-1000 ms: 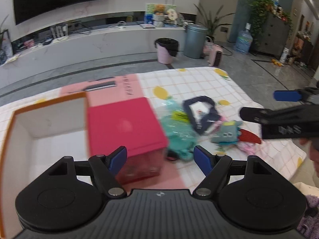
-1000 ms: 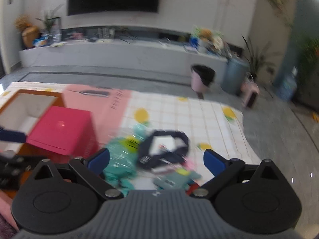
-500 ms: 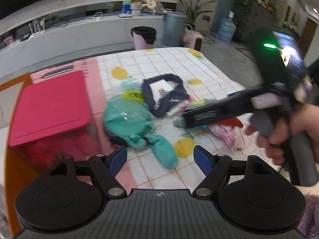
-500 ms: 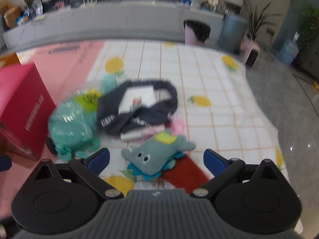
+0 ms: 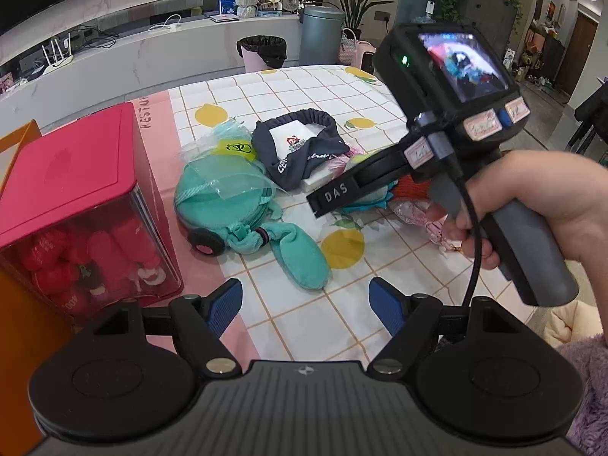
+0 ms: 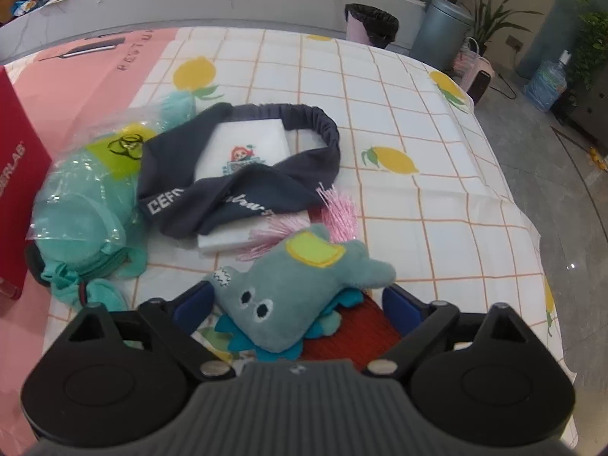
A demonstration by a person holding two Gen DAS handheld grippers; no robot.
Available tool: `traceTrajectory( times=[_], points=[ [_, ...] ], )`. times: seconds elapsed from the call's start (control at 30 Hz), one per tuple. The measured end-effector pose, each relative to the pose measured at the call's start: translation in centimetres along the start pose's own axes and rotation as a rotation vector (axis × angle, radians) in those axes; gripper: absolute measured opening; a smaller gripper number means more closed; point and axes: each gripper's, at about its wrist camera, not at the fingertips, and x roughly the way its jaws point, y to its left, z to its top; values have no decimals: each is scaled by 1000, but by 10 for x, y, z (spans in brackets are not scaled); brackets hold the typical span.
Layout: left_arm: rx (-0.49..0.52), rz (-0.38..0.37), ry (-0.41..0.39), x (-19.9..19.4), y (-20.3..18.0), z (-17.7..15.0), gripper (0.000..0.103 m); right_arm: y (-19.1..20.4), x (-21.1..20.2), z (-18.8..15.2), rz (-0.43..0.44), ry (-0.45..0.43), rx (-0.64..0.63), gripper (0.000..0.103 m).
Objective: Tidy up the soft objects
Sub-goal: 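Grasp the grey-green plush elephant with the right gripper and lift it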
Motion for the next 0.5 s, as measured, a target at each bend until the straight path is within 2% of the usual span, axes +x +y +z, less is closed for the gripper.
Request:
traceTrajectory(
  times=[0.13, 0.23, 0.33, 0.5],
  points=[
    [16, -5, 6, 1, -3, -1, 89, 0, -9, 0, 20, -33, -12, 72],
    [49, -12, 2, 1, -9, -4, 89, 0, -15, -1, 26, -51, -30, 66],
    [58, -21, -1, 1, -11, -4, 89, -3, -15, -1, 32, -44, -13, 61],
    [40, -38, -31, 3, -10, -4, 89, -13, -32, -1, 18, -68, 28, 61]
  ],
)
